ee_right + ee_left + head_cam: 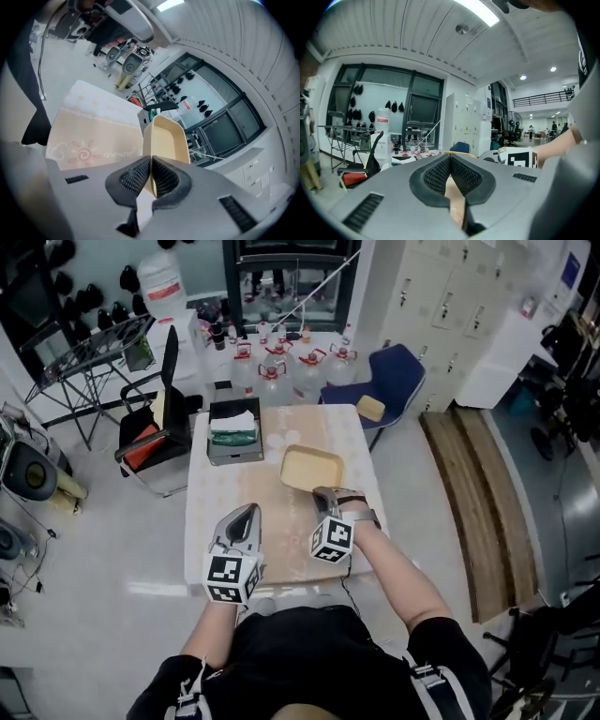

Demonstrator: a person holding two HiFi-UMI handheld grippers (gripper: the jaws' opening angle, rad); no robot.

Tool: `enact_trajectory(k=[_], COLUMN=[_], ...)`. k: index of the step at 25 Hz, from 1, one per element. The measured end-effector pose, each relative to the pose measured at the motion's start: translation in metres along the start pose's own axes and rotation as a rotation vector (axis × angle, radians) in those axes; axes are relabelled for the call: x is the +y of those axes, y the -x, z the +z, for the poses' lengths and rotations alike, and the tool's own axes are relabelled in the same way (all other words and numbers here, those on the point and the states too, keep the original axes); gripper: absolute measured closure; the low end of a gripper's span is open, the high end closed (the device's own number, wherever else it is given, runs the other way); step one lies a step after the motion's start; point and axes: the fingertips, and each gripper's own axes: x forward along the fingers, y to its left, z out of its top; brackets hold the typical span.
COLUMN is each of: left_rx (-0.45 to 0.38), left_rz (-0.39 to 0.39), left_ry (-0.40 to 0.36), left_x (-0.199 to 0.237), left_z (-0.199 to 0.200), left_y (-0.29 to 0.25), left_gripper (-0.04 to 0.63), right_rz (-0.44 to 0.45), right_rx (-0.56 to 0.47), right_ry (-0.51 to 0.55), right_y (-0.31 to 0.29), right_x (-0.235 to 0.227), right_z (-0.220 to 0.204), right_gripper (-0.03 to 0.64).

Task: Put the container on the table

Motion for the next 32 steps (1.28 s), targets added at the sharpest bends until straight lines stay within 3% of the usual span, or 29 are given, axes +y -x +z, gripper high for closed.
enact_trajectory(k=[6,12,23,25,27,32], left_rx=[0.027,0.039,0.056,0.060,0.063,0.052], left_rz=[0.169,0.311,0.368,0.366,0.359,0.324], left_ry=[0.039,0.076,0.081,0.078,0.075,0.060], left_x=[0.022,0.042,0.052,0.053,0.054,0.053], left_z=[-0.014,-0.025,-0.032,-0.033,-0.033,-0.025], left_y=[0.013,0.034,0.044,0.045,0.045,0.042], left_gripper=[0.581,0.583,0.583,0.582,0.583,0.583], right_rz=[0.082,0.146,0.233,0.259,0.295,0.217], right_rx=[-0.078,-0.049,0.044,0.043,0.020,-0.198], right_ry=[0.096,0.149,0.131,0.081,-0.019,-0.423], right_y=[-0.062,-0.117,-0.151,-0.148,-0.140,-0.090], right_x=[0.026,0.057,0.104,0.105,0.104,0.045], right_z=[-0.005,-0.032,-0.076,-0.073,-0.066,-0.018], right_gripper=[0.588,0.586,0.581,0.556,0.490,0.463])
